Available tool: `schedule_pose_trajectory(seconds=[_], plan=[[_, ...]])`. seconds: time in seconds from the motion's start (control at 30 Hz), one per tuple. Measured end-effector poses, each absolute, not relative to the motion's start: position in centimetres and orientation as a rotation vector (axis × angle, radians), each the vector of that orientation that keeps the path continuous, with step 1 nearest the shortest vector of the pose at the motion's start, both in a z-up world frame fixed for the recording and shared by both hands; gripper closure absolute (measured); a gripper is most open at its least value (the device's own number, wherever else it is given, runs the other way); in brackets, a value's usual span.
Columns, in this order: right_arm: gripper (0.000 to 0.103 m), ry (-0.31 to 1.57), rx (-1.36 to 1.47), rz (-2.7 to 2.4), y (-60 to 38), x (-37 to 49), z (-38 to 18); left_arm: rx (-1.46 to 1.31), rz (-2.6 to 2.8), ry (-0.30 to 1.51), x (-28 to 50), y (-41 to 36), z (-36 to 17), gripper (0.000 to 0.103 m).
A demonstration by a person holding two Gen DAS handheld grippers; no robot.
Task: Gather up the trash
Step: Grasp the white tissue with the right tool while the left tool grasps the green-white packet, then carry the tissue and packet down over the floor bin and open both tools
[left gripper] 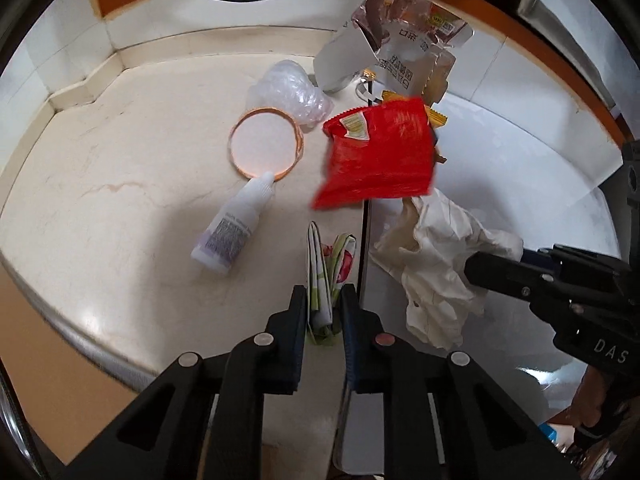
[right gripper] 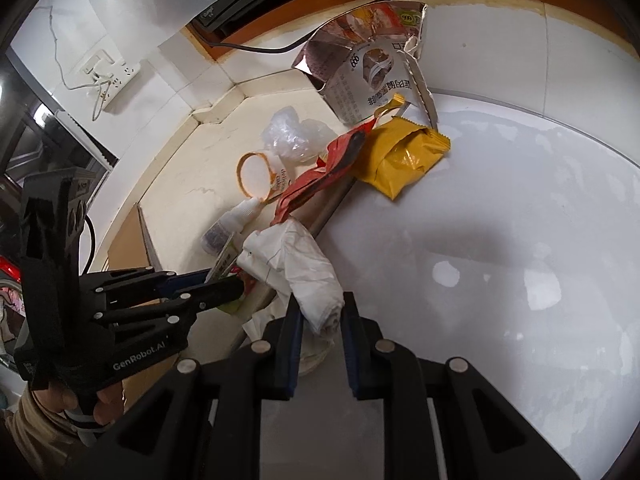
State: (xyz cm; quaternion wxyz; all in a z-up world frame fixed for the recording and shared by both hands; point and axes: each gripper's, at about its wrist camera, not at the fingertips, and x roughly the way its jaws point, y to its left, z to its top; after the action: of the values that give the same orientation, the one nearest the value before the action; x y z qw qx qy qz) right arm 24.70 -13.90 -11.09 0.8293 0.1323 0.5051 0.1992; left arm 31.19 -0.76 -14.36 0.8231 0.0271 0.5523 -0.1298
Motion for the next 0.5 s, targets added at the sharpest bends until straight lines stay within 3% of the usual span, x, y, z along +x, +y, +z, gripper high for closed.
schedule_pose_trajectory(seconds=[0.5], plan=[[0.085, 1.066, 0.214, 0.507, -15.9, 17.9, -8.9, -0.048, -0.215, 1.102, 20.4, -1.0, -10.4, 0.092]])
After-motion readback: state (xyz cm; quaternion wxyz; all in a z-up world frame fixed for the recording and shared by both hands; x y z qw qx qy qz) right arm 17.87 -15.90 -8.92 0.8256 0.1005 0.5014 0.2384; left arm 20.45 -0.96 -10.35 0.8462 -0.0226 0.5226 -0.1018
